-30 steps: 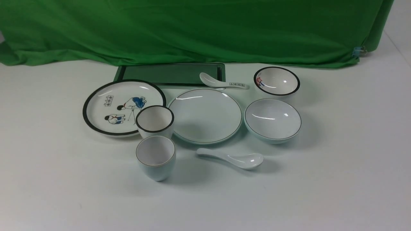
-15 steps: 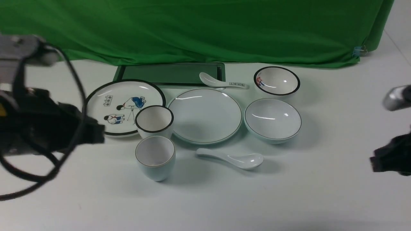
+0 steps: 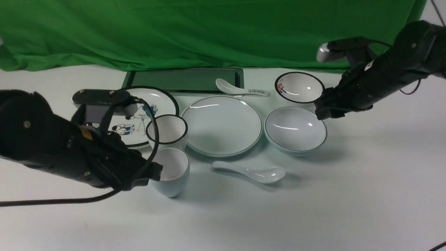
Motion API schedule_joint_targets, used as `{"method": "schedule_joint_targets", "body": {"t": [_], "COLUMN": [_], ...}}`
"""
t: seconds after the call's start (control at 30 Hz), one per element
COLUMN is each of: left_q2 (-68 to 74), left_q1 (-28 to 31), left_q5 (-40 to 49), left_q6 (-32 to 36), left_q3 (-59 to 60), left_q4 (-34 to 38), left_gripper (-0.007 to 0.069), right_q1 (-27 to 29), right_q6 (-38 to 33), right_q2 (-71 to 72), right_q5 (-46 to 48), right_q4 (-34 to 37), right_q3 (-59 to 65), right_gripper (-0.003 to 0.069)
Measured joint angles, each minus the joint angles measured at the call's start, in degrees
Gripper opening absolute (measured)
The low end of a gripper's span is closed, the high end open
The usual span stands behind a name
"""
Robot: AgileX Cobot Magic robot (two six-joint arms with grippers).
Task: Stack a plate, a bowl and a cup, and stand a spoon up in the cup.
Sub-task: Use the right arm to grab a blue rice bowl, then use the right arm to put the blue rice bowl into the blue large plate in the middle, then use the left arm to grab a blue teacup
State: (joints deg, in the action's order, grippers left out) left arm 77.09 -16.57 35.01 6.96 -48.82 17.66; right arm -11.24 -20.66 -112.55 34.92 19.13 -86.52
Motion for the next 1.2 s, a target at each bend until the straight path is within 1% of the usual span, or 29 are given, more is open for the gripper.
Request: {"method": "schedule_joint_targets", "body": {"t": [0.03,0.07,0.1,0.13,0.17,0.2,0.27,0.3,0.33,0.37,0.4,0.47,0.53,0.67,0.73,0.8,0.83,0.9,1.0,1.03,1.07,1.1,1.13,1.17,1.2], "left_q2": [0.0,0.0,0.0,0.0,0.1,0.1,0.1,0.1,0.1,0.1,0.1,0.4,1.2,3.6,4.8,6.4,6.6,8.1,10.1,11.0,11.1,11.9,12.0,12.6,12.9], "left_q1": [0.0,0.0,0.0,0.0,0.0,0.0,0.0,0.0,0.0,0.0,0.0,0.0,0.0,0.0,0.0,0.0,0.0,0.0,0.0,0.0,0.0,0.0,0.0,0.0,0.0], "left_q5": [-0.5,-0.7,-1.3,-1.5,-2.3,-3.0,-3.7,-4.3,-4.4,-4.7,-4.8,-5.0,-5.6,-8.7,-10.2,-12.6,-13.0,-15.3,-17.7,-18.0,-18.0,-18.0,-18.0,-18.0,-18.0], "left_q6": [0.1,0.1,0.3,0.4,0.6,0.6,0.7,0.7,0.7,0.7,0.8,0.8,0.8,0.8,0.8,0.8,0.8,0.8,0.8,0.8,0.8,0.8,0.8,0.8,0.9], "left_q3": [0.0,0.0,0.0,0.0,-0.1,-0.1,-0.1,-0.1,-0.1,-0.1,-0.1,-0.1,-0.1,-0.1,-0.1,-0.1,-0.1,-0.1,-0.1,-0.1,-0.1,-0.1,-0.1,-0.1,-0.1], "left_q4": [-0.1,-0.1,-0.1,-0.2,-0.2,-0.2,-0.2,-0.2,-0.2,-0.2,-0.2,-0.2,-0.2,0.7,1.0,1.1,1.2,1.3,1.3,1.3,1.3,1.3,1.3,1.3,1.3], "left_gripper": [0.0118,0.0124,0.0165,0.0179,0.0242,0.0286,0.0335,0.0373,0.0379,0.0424,0.0442,0.0460,0.0467,0.0454,0.0435,0.0393,0.0388,0.0339,0.0239,0.0195,0.0190,0.0144,0.0144,0.0106,0.0086], "right_q1": [0.0,0.0,0.0,0.0,-0.1,-0.1,-0.1,-0.1,-0.1,-0.1,-0.1,-0.1,-0.1,-0.6,-1.3,-3.3,-3.5,-5.9,-9.7,-11.1,-11.3,-12.6,-12.6,-13.5,-13.8], "right_q6": [1.0,1.2,1.8,1.9,2.2,2.4,2.4,2.4,2.4,1.8,1.2,1.0,0.7,-1.0,-1.9,-3.3,-3.4,-3.9,-4.5,-4.6,-4.6,-4.6,-4.6,-4.5,-4.3], "right_q2": [-2.3,-2.6,-5.0,-5.6,-7.9,-9.1,-10.0,-10.4,-10.5,-10.4,-10.1,-9.6,-8.7,-5.8,-4.6,-3.8,-3.8,-3.9,-5.9,-7.4,-7.7,-9.8,-9.8,-11.9,-13.4], "right_q5": [-0.2,-0.2,0.1,0.2,0.8,1.0,1.1,1.1,1.1,1.4,1.5,2.0,3.5,6.5,7.8,9.2,9.2,8.7,6.6,5.4,5.2,3.8,3.8,2.9,2.7], "right_q4": [-0.6,-0.7,-1.1,-1.2,-1.3,-1.4,-1.5,-1.8,-1.8,-2.1,-2.1,-1.9,-1.8,-2.2,-1.5,0.4,0.6,1.5,2.2,2.3,2.3,2.4,2.4,2.5,2.6], "right_q3": [-2.0,-2.3,-4.2,-4.6,-6.0,-6.3,-6.4,-6.5,-6.6,-6.8,-7.1,-7.3,-7.3,-7.1,-7.7,-10.0,-10.2,-12.4,-16.4,-18.3,-18.6,-20.7,-20.7,-22.8,-24.0], "right_gripper": [0.0367,0.0365,0.0345,0.0340,0.0314,0.0292,0.0255,0.0213,0.0206,0.0140,0.0101,0.0085,0.0085,0.0080,0.0080,0.0080,0.0080,0.0080,0.0080,0.0080,0.0080,0.0080,0.0080,0.0080,0.0080]}}
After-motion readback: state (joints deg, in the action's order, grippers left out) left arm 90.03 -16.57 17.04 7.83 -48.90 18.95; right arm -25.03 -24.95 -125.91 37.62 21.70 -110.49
